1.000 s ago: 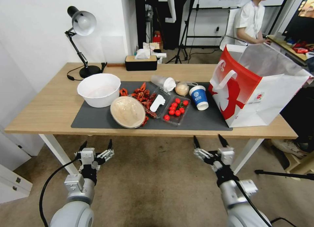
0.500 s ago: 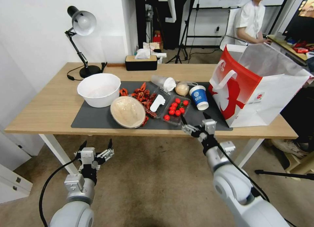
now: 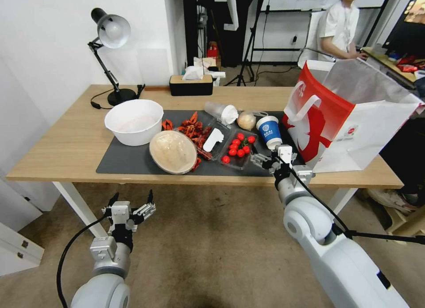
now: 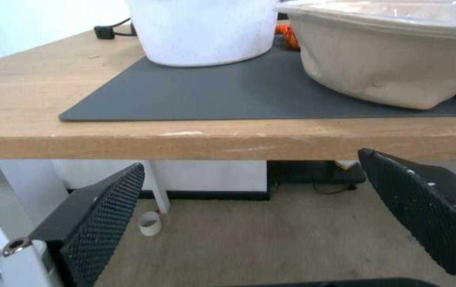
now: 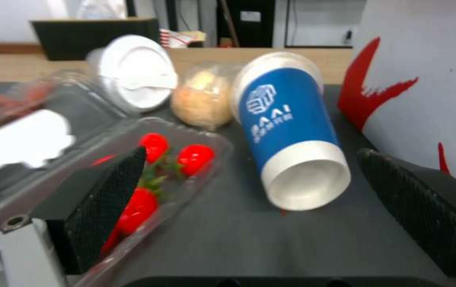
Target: Pick up the trash from the table and place it into the takeout bag.
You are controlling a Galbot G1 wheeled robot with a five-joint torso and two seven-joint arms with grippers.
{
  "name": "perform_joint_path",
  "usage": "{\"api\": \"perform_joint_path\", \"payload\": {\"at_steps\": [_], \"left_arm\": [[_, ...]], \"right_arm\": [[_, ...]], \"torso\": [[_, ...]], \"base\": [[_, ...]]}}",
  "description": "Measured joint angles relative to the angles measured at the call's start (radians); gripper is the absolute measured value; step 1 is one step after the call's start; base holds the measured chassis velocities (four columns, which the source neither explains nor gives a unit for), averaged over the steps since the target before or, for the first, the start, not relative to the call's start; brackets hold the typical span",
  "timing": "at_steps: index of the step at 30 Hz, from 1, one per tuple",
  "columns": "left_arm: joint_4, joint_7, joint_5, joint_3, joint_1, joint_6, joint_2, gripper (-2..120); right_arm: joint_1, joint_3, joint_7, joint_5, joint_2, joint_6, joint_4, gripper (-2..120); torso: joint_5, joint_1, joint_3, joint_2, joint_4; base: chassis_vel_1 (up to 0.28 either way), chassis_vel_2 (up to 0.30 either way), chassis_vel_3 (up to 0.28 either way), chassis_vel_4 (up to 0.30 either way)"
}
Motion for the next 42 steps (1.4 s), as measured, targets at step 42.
{"api": "perform_joint_path", "payload": {"at_steps": [42], "left_arm": [[0.001, 0.000, -0.006, -0.010, -0.001, 0.015, 0.003, 100]], "right_arm": [[0.257, -0.077, 0.151, 0.141, 0.021, -0.128, -0.229, 100]], "torso": [[0.0000, 0.000, 0.000, 0.000, 0.0000]], "base": [[0.000, 0.000, 0.000, 0.000]]}}
